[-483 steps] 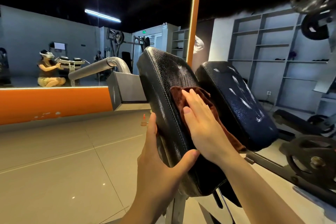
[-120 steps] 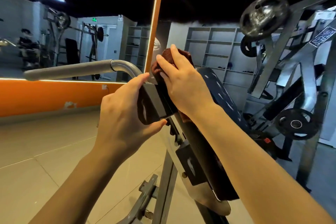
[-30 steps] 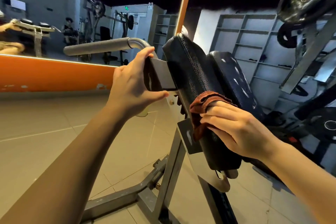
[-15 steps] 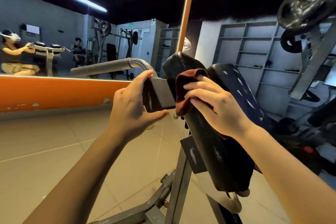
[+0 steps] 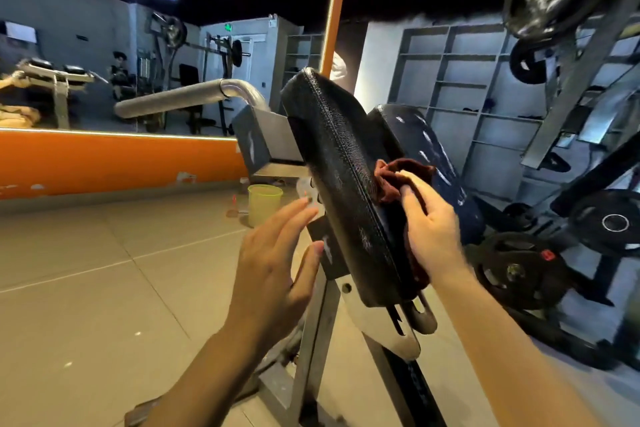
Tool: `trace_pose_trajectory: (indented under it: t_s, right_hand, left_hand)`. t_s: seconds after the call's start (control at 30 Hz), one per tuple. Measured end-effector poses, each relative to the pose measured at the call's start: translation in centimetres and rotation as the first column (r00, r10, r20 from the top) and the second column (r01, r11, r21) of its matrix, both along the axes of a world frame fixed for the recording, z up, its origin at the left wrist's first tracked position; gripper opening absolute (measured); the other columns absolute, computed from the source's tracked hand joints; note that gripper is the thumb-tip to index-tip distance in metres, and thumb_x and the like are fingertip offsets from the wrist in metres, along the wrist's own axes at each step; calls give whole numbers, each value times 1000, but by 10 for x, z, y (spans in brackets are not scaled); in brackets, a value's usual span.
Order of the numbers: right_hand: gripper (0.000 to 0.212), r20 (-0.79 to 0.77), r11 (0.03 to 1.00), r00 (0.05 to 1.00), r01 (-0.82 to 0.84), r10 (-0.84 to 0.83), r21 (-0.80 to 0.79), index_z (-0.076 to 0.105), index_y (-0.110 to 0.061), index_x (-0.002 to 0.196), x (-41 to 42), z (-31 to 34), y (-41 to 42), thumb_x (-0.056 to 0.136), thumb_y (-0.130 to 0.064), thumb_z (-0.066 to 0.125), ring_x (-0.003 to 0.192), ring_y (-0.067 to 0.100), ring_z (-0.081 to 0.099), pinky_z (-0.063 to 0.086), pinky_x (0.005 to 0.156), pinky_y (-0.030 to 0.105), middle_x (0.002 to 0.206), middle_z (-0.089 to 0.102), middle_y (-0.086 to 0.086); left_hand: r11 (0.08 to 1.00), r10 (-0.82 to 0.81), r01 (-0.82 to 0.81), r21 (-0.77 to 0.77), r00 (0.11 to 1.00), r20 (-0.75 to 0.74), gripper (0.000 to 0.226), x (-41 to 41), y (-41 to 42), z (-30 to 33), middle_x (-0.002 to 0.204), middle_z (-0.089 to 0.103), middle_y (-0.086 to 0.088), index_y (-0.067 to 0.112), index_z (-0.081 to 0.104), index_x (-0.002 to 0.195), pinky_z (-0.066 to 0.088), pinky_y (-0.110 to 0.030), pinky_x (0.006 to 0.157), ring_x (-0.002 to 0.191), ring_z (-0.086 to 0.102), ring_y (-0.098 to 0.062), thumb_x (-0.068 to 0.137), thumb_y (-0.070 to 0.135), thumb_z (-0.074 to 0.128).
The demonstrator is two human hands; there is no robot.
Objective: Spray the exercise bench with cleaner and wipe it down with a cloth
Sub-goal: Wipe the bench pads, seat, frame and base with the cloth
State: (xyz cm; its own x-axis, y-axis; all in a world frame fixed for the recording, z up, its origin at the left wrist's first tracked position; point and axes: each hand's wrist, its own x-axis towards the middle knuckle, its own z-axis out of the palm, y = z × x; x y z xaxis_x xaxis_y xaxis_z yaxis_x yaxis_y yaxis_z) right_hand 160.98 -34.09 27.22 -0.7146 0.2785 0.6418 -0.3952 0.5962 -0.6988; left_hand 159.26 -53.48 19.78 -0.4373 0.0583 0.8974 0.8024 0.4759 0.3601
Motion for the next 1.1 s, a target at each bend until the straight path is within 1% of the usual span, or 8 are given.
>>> trace_pose_trajectory:
  t_s: [0.1, 0.2, 0.3, 0.43, 0.53, 0.77, 0.97, 1.1]
  right_hand:
    - [35, 170, 998, 984, 46, -53, 46, 51, -30, 136, 17, -21, 7, 104, -33, 37, 118, 13, 51, 40, 105, 36, 117, 58, -11]
    - [43, 85, 997, 996, 33, -38, 63, 51, -21, 139, 39, -55, 11, 101, -38, 39, 114, 13, 55, 49, 101, 32, 115, 62, -4]
    - [45, -50, 980, 987, -143, 151, 135, 46, -40, 141, 52, -68, 6, 98, -50, 42, 132, 11, 47, 46, 105, 30, 138, 55, -10]
    - [39, -206, 761, 954, -36, 220, 648, 58, -21, 133, 36, -48, -5, 100, -37, 45, 141, 14, 35, 35, 114, 34, 148, 45, -4]
    - [35, -249, 599, 955, 105, 163, 794, 67, -13, 120, 21, -33, -9, 95, -29, 50, 138, 26, 37, 38, 111, 44, 142, 52, 8]
    - [26, -249, 489, 935, 99, 253, 867, 72, -5, 107, 49, -46, 17, 93, -20, 57, 128, 25, 51, 41, 111, 37, 124, 65, 9]
    - [24, -332, 536, 912, 160, 241, 829, 72, 0, 101, 20, -16, -3, 91, -17, 58, 114, 22, 57, 38, 110, 21, 111, 69, 13]
    - [16, -356, 544, 894, 163, 271, 823, 70, 0, 99, -19, 32, -19, 89, -11, 63, 107, 25, 63, 45, 104, 25, 109, 68, 14]
  left_hand:
    - [998, -63, 65, 1, 959, 275, 54, -2, 10, -14, 145, 21, 24, 44, 22, 139, 23, -30, 112, 133, 22, 4, 89, 57, 38]
    - [986, -137, 161, -32, 917, 376, 67, -7, 17, -19, 148, 19, 27, 48, 13, 140, 25, -28, 111, 133, 24, 5, 82, 64, 41]
    - [982, -104, 152, -111, 931, 348, 97, -9, 22, -21, 156, 24, 15, 45, 10, 145, 28, -29, 110, 134, 27, 1, 67, 78, 57]
    - [968, -69, 144, -204, 940, 334, 113, -20, 13, -15, 152, 28, 9, 35, 16, 150, 36, -38, 111, 133, 33, -10, 58, 83, 58]
    - [968, -69, 146, -207, 938, 340, 110, -25, 7, -11, 148, 30, 12, 35, 24, 149, 42, -44, 106, 128, 35, -10, 57, 86, 54]
    - [983, -119, 162, -82, 917, 380, 121, -12, 28, -18, 147, 26, 12, 31, 21, 149, 23, -8, 100, 130, 28, -3, 47, 87, 55]
    - [985, -71, 120, -120, 933, 352, 128, -8, 34, -16, 141, 19, 18, 25, 21, 149, 23, -18, 102, 125, 24, -4, 43, 80, 68]
    - [983, -94, 147, -108, 917, 389, 131, -7, 33, -14, 136, 13, 26, 29, 18, 149, 21, -8, 99, 120, 20, 4, 42, 82, 71]
